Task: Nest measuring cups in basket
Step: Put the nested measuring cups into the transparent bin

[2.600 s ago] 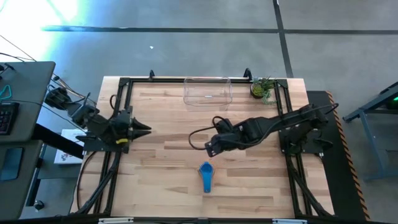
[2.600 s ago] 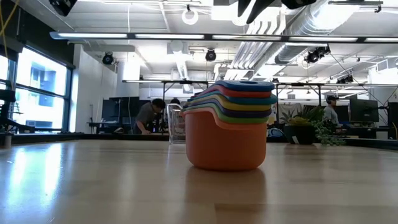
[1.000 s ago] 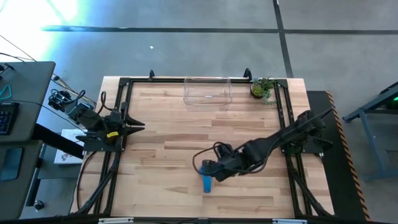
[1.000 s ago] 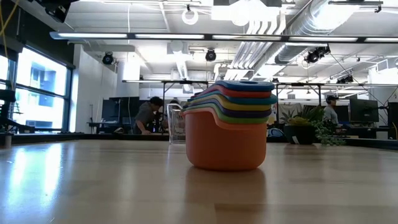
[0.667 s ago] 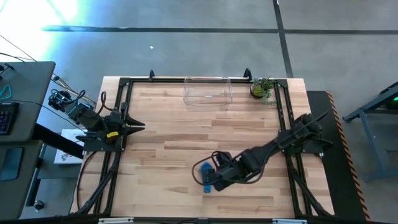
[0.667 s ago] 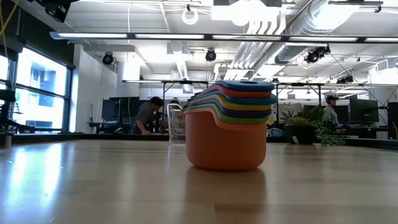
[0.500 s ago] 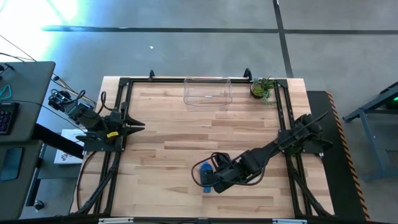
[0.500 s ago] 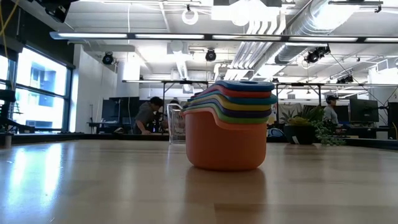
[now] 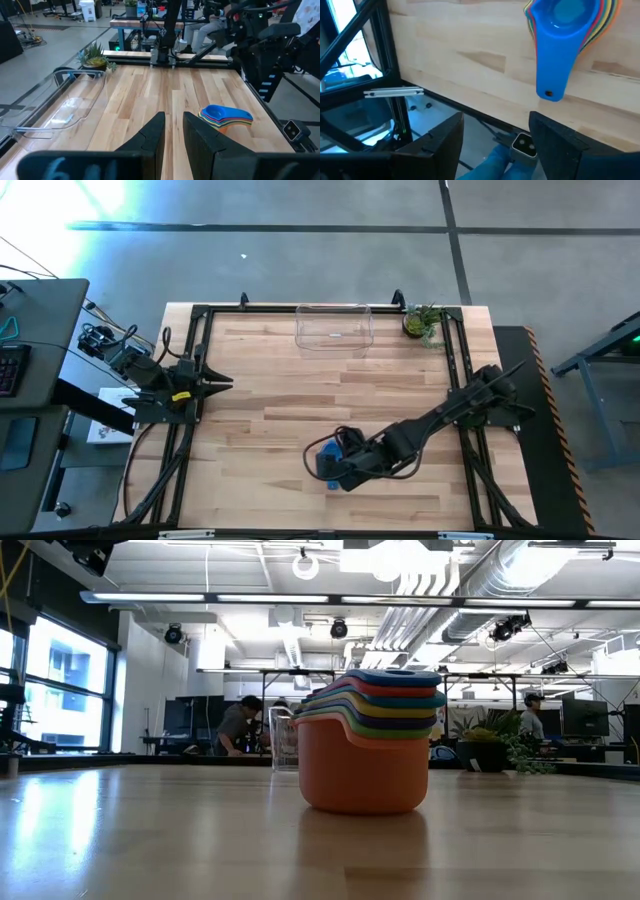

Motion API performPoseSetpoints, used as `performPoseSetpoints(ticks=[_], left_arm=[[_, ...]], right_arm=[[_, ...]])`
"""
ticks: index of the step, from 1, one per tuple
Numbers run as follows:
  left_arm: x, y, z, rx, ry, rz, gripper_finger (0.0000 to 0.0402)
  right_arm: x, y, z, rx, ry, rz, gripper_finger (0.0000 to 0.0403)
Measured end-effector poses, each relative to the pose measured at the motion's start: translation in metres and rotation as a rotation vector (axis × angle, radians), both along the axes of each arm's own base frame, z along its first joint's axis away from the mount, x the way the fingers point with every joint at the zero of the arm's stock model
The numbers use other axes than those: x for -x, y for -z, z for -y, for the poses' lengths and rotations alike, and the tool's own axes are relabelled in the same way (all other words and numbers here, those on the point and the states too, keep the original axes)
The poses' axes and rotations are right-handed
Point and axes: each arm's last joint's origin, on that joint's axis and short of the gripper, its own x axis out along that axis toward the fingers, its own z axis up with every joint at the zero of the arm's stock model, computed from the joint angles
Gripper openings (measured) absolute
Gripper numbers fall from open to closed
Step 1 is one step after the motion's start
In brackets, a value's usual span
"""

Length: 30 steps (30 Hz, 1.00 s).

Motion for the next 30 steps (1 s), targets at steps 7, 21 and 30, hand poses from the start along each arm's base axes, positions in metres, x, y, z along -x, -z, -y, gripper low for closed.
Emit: performPoseSetpoints(ticks=[7, 21, 30], left_arm=[[0.0, 0.0, 0.0, 0.0, 0.0, 0.0, 0.0058], [0.0, 0.0, 0.0, 0.0, 0.0, 0.001, 0.0058], [0.0, 0.0, 0.0, 0.0, 0.0, 0.0, 0.0058]], right_arm=[[-0.005, 0.003, 0.0, 0.015, 0.027, 0.032, 0.0237], [-0.006, 0.016, 0.013, 0.107, 0.005, -0.08, 0.0241], [-0.017, 0.04, 0.006, 0.096, -0.012, -0.118, 0.0278]])
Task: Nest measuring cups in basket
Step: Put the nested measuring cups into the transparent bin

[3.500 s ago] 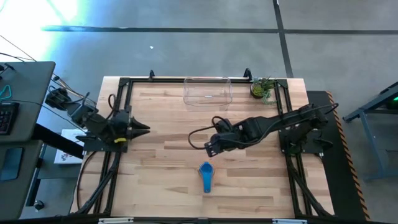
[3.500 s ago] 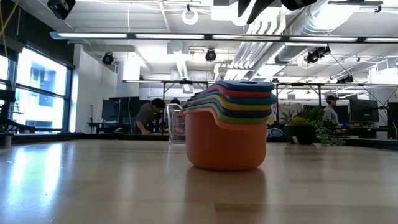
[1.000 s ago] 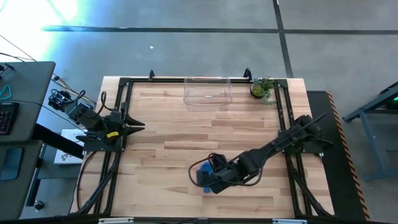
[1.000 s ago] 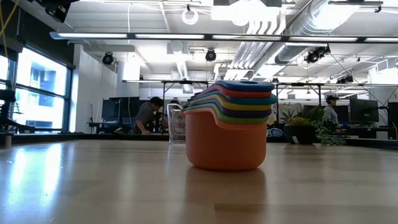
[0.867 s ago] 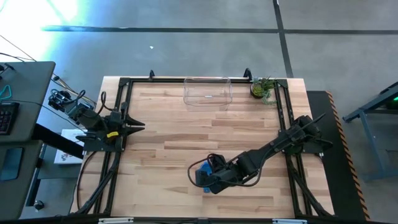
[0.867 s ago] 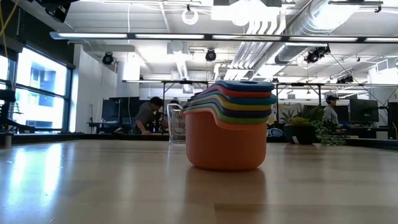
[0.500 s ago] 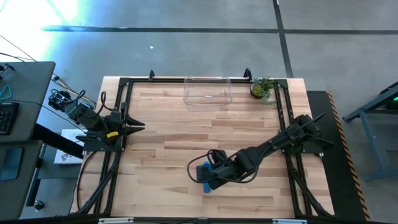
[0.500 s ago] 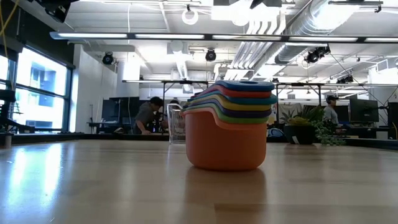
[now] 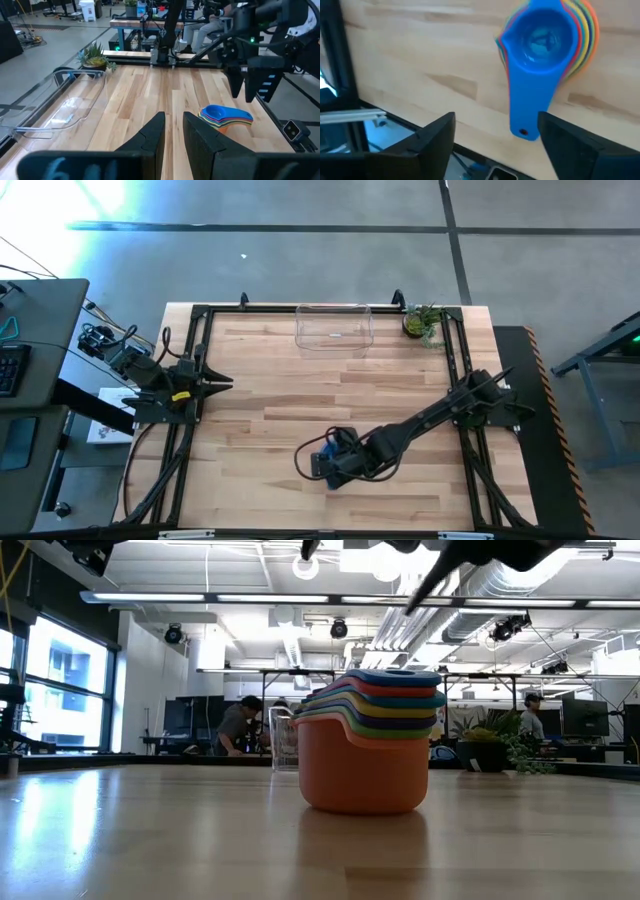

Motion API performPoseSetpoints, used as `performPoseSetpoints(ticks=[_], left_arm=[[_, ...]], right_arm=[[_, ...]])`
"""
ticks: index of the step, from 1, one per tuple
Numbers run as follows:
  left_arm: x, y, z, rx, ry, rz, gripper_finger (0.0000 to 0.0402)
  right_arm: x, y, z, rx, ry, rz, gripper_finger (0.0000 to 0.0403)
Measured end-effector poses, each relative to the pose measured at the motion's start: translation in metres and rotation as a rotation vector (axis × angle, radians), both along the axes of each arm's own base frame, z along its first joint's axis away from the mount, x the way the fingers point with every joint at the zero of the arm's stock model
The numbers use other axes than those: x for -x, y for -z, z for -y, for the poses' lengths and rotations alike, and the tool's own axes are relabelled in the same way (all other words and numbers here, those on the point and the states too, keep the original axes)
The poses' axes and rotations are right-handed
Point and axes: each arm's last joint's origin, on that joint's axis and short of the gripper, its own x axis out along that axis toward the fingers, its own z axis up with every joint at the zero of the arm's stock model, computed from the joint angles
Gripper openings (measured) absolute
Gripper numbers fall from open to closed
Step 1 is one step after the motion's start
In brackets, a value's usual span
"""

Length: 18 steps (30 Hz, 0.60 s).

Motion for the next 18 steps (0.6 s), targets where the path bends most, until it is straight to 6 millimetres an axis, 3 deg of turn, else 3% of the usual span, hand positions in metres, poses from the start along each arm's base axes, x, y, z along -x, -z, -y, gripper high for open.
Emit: performPoseSetpoints(ticks=[7, 18], left_arm=[[0.0, 0.0, 0.0, 0.0, 0.0, 0.0, 0.0058], [0.0, 0.0, 0.0, 0.0, 0.0, 0.001, 0.0058]], right_arm=[[0.001, 0.005, -0.002, -0.044, -0.033, -0.054, 0.0345], [-0.01, 0.032, -0.009, -0.049, -0.043, -0.09, 0.0355]])
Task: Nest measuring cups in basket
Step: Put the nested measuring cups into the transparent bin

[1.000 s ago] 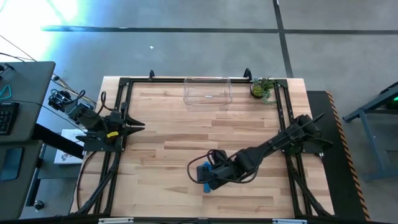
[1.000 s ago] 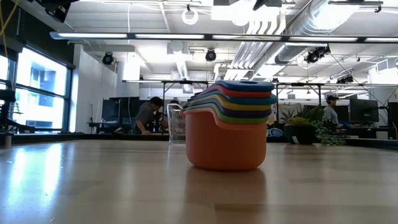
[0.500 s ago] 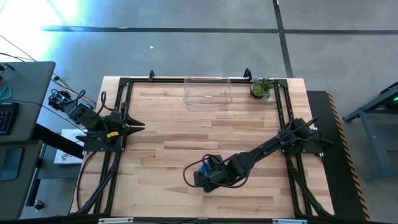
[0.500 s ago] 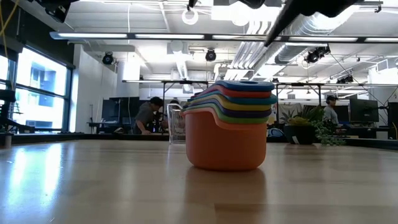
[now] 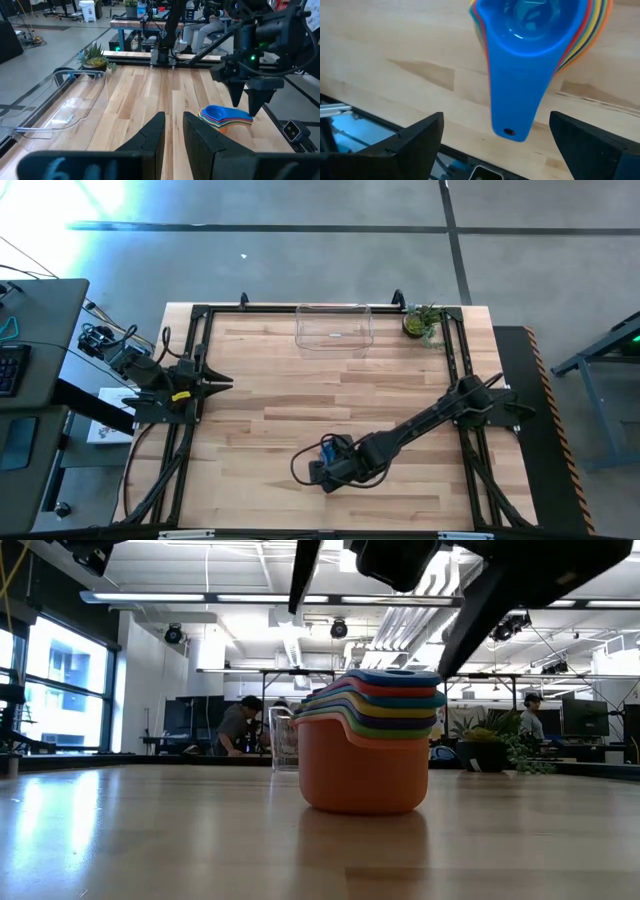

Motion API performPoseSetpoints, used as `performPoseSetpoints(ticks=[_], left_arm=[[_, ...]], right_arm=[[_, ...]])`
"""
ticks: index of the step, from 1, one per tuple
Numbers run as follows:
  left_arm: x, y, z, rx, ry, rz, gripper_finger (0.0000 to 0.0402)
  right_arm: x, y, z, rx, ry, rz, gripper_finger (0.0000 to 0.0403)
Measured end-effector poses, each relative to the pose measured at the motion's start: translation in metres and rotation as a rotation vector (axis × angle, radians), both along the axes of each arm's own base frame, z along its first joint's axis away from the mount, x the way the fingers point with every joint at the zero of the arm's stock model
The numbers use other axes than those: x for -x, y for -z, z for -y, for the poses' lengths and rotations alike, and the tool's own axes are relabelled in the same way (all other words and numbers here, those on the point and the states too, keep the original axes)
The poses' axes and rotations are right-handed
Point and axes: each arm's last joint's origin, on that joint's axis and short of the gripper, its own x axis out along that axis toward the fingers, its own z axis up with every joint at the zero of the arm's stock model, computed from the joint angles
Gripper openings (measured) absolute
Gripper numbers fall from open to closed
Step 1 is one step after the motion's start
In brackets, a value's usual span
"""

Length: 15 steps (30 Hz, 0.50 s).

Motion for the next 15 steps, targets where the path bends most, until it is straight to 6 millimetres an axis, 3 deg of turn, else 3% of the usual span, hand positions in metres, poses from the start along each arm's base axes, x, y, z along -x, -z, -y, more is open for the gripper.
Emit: performPoseSetpoints(ticks=[15], left_arm=[[0.0, 0.0, 0.0, 0.001, 0.0, 0.0, 0.0058]], right_arm=[[-0.005, 0.022, -0.001, 0.008, -0.004, -0.057, 0.0355]])
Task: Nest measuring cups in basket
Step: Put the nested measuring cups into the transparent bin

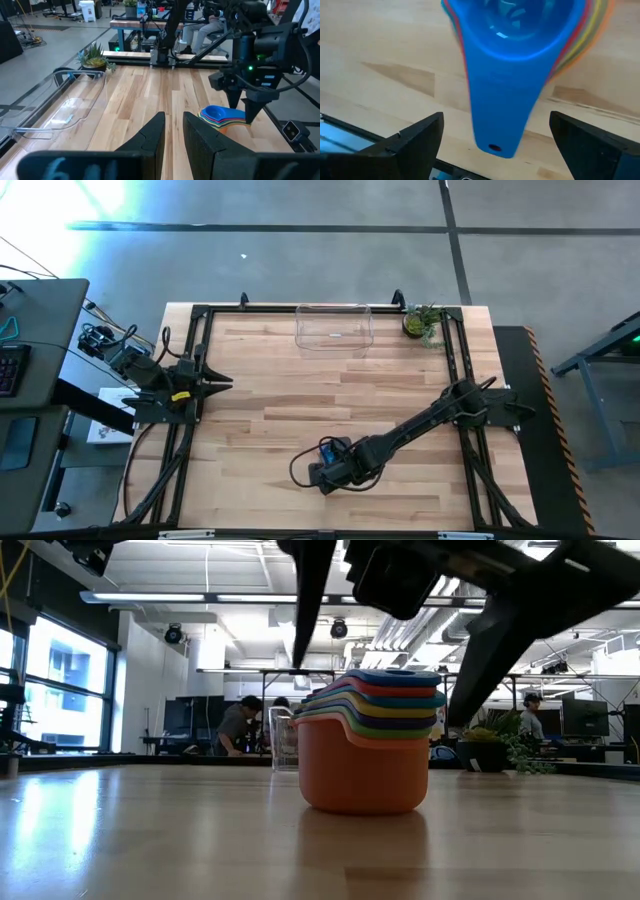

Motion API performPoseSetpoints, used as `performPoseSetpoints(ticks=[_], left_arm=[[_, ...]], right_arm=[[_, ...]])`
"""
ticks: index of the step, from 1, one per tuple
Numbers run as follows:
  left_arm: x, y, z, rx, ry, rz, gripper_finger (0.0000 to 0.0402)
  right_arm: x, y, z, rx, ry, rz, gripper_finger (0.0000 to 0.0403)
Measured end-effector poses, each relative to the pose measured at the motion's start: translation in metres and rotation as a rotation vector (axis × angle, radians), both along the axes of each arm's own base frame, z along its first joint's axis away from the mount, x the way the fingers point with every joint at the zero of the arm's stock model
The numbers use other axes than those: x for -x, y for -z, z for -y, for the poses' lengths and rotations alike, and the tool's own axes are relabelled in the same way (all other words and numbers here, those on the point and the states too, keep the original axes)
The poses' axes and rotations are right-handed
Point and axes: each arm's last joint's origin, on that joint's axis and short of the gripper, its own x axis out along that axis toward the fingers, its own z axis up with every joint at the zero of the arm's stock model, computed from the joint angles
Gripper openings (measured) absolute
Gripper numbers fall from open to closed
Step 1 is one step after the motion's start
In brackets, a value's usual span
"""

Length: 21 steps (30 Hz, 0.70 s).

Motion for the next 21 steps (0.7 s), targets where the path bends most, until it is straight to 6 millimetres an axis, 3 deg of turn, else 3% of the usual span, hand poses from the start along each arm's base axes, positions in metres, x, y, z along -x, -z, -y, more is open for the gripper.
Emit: performPoseSetpoints(ticks=[15, 21], left_arm=[[0.0, 0.0, 0.0, -0.001, 0.0, -0.001, 0.0058], [0.0, 0.0, 0.0, -0.001, 0.0, -0.001, 0.0058]], right_arm=[[-0.007, 0.028, -0.002, 0.043, 0.019, -0.032, 0.0353], [-0.007, 0.028, -0.001, 0.056, 0.051, -0.03, 0.0324]])
